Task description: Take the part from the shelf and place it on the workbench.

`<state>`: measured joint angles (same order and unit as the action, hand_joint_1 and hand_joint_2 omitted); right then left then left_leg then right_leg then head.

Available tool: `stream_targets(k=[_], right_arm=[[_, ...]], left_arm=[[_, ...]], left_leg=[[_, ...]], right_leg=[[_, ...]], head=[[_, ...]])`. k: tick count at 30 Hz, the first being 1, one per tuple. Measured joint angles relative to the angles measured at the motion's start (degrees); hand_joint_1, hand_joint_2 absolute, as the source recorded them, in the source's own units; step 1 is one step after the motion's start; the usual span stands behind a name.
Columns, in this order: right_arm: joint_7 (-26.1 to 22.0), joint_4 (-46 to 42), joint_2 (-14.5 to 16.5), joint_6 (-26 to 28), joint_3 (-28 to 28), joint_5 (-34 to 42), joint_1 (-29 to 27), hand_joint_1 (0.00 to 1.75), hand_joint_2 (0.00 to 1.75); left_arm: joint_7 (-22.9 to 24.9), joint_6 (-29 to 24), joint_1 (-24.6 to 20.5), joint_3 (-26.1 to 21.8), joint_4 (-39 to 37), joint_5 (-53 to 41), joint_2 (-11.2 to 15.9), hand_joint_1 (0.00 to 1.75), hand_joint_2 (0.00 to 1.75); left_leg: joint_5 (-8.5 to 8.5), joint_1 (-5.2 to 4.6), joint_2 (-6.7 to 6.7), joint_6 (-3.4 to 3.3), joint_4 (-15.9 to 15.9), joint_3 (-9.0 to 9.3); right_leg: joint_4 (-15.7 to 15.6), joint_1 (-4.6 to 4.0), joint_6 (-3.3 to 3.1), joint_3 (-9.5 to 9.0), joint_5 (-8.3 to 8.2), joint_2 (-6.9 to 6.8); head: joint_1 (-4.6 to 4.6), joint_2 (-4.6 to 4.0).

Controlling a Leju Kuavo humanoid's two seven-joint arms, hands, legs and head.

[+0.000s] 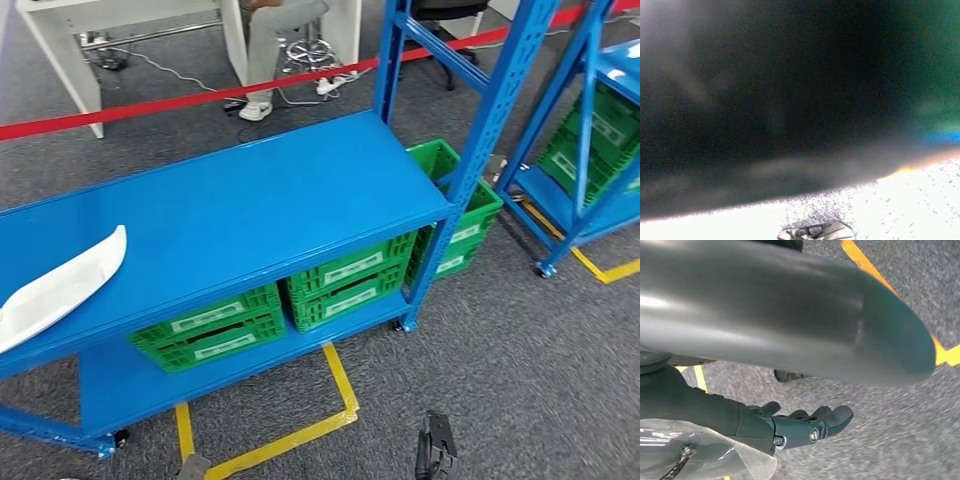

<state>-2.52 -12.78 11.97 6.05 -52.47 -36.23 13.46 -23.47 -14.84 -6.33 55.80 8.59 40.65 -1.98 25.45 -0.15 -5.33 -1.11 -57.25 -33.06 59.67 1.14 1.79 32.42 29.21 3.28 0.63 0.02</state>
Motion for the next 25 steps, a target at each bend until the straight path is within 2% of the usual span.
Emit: stream_targets(k=[1,2,3,4,6,7,8,9,10,11,12,13,15,16,17,18,19,21,23,24,25], right_arm=[[0.1,0.0,0.0,0.0,0.1,0.0,0.0,0.0,0.0],[0.1,0.0,0.0,0.0,0.2,0.1,0.1,0.0,0.0],[0.2,0.0,0.0,0.0,0.3,0.1,0.1,0.0,0.0],[0.2,0.0,0.0,0.0,0.5,0.1,0.1,0.0,0.0],[0.2,0.0,0.0,0.0,0.7,0.1,0.2,0.0,0.0],[0.2,0.0,-0.1,0.0,0.9,0.2,0.2,0.0,0.0],[0.2,0.0,-0.1,0.0,1.0,0.4,0.1,0.0,0.0],[0.3,0.0,-0.1,0.0,1.2,0.6,0.0,0.0,0.0],[0.3,0.0,-0.1,0.0,1.3,0.8,0.0,0.0,0.0],[0.3,0.0,-0.1,0.0,1.5,1.0,-0.1,0.0,0.0],[0.3,0.0,-0.1,0.0,1.6,1.1,0.0,0.0,0.0],[0.3,0.0,-0.1,0.0,1.7,1.1,0.0,0.0,0.0],[0.4,0.0,-0.1,0.0,2.0,1.3,0.1,0.0,0.0],[0.4,0.0,-0.1,0.0,2.2,1.4,0.2,0.0,0.0],[0.5,0.0,-0.1,0.0,2.4,1.5,0.2,0.0,0.0],[0.5,0.0,-0.1,0.0,2.6,1.6,0.3,0.0,0.0],[0.6,0.0,-0.1,0.0,2.8,1.7,0.4,0.0,0.0],[0.6,-0.1,-0.1,0.0,3.0,1.9,0.5,0.0,0.0],[0.7,-0.1,-0.2,-0.1,3.1,2.0,0.3,0.0,0.0],[0.7,-0.1,-0.2,-0.1,3.1,2.0,0.1,0.0,0.0],[0.7,-0.1,-0.2,-0.1,3.1,2.0,0.0,0.0,0.0]], left_arm=[[0.0,0.0,0.0,0.0,0.0,0.0,0.0,0.0,0.0],[0.0,0.0,0.0,0.0,0.0,0.0,0.0,0.0,0.0],[0.1,0.0,0.1,0.0,0.0,0.0,0.1,0.0,0.0],[0.1,0.0,0.3,0.0,0.0,0.0,0.1,0.0,0.0],[0.2,0.0,0.3,0.0,0.0,0.1,0.2,0.0,0.0],[0.2,0.0,0.2,0.0,0.0,0.1,0.2,0.0,0.0],[0.2,0.0,0.1,0.0,0.0,0.2,0.1,0.0,0.0],[0.2,0.0,0.0,0.0,0.0,0.2,0.1,0.0,0.0],[0.2,0.0,0.1,0.0,0.0,0.2,0.0,0.0,0.0],[0.2,0.0,0.2,0.0,0.0,0.2,0.0,0.0,0.0],[0.2,0.0,0.2,0.0,0.0,0.2,0.0,0.0,0.0],[0.2,0.0,0.2,0.0,0.0,0.2,0.1,0.0,0.0],[0.2,-0.1,0.0,0.0,0.0,0.2,0.1,0.0,0.0],[0.2,-0.1,-0.1,0.1,0.0,0.2,0.2,0.0,0.0],[0.2,-0.2,-0.2,0.1,0.0,0.2,0.2,0.0,0.0],[0.2,-0.2,-0.1,0.1,0.0,0.2,0.2,0.0,0.0],[0.2,-0.2,0.0,0.1,0.0,0.2,0.2,0.0,0.0],[0.2,-0.2,0.1,0.1,0.0,0.3,0.1,0.0,0.0],[0.2,-0.2,-0.1,0.1,0.0,0.3,0.1,0.0,0.0],[0.2,-0.2,-0.2,0.1,0.0,0.3,0.1,0.0,0.0],[0.2,-0.2,-0.3,0.1,0.0,0.2,0.1,0.0,0.0]], left_leg=[[-0.09,0.04,-0.62,0.39,-0.1,-0.27],[-0.26,0.12,-1.2,0.79,-0.2,-0.55],[-0.41,0.26,-1.75,1.13,-0.1,-0.76],[-0.3,0.34,-1.52,1.42,-0.3,-0.91],[1.68,0.29,1.12,1.92,-3.3,-2.26],[3.51,0.27,2.91,2.12,-6.5,-3.71],[5.5,0.32,4.1,2.29,-10.6,-5.58],[6.98,0.4,4.56,2.39,-14.4,-7.26],[7.55,0.45,4.74,2.41,-16.7,-8.23],[6.99,0.47,4.84,2.34,-16.8,-8.12],[5.43,0.43,5.09,2.16,-14.5,-6.83],[3.42,0.29,5.83,1.86,-10.6,-4.72],[1.11,-0.39,8.43,1.1,-3.1,-0.82],[0.87,-0.73,9.34,0.75,-1.1,0.08],[1.09,-1.0,9.59,0.48,-0.4,0.27],[0.99,-1.03,9.02,0.19,-0.2,0.23],[0.78,-0.92,8.49,-0.1,0.1,0.29],[0.35,-0.54,7.5,-0.69,0.7,0.51],[0.19,-0.32,6.49,-1.03,0.8,0.53],[0.2,-0.3,5.92,-1.1,0.8,0.51],[0.22,-0.3,5.63,-1.13,0.8,0.51]], right_leg=[[-1.3,0.05,-0.16,-0.67,-0.18,0.72],[-1.5,-0.05,-0.44,-0.88,-0.04,0.8],[-1.5,-0.12,-0.83,-0.94,-0.19,0.24],[-1.6,-0.17,-1.18,-0.94,-0.32,-0.33],[-1.9,-0.17,-1.95,-1.07,-0.51,-1.7],[-2.0,-0.29,-2.23,-1.11,-0.5,-2.51],[-2.0,-0.44,-2.46,-1.1,-0.44,-3.37],[-2.0,-0.59,-2.57,-1.09,-0.38,-4.24],[-2.0,-0.71,-2.65,-1.09,-0.32,-5.05],[-2.0,-0.82,-2.7,-1.12,-0.28,-5.81],[-2.0,-0.92,-2.72,-1.19,-0.22,-6.51],[-2.0,-1.01,-2.7,-1.3,-0.15,-7.17],[-2.0,-1.33,-2.41,-1.49,0.11,-8.4],[-1.9,-1.45,-2.17,-1.53,0.23,-9.0],[-2.0,-1.54,-1.92,-1.57,0.31,-9.61],[-2.0,-1.55,-1.67,-1.68,0.36,-10.21],[-2.0,-1.49,-1.37,-1.66,0.53,-10.13],[0.2,-1.25,-0.82,-0.66,2.09,-7.45],[7.2,-0.97,-0.41,2.75,5.53,-4.18],[11.3,-0.91,-0.23,4.82,7.05,-3.62],[13.6,-0.89,-0.13,6.0,7.89,-3.44]], head=[[-0.01,-0.01],[-0.02,0.0],[-0.04,-0.01],[-0.06,-0.01],[-0.4,-0.01],[-0.58,-0.01],[-0.72,-0.01],[-0.73,-0.01],[-0.73,0.0],[-0.73,0.0],[-0.74,-0.01],[-0.74,-0.01],[-0.73,-0.01],[-0.71,-0.01],[-0.74,-0.01],[-0.77,-0.01],[-0.77,0.0],[-0.7,0.0],[-0.57,0.0],[-0.54,0.0],[-0.53,0.0]])
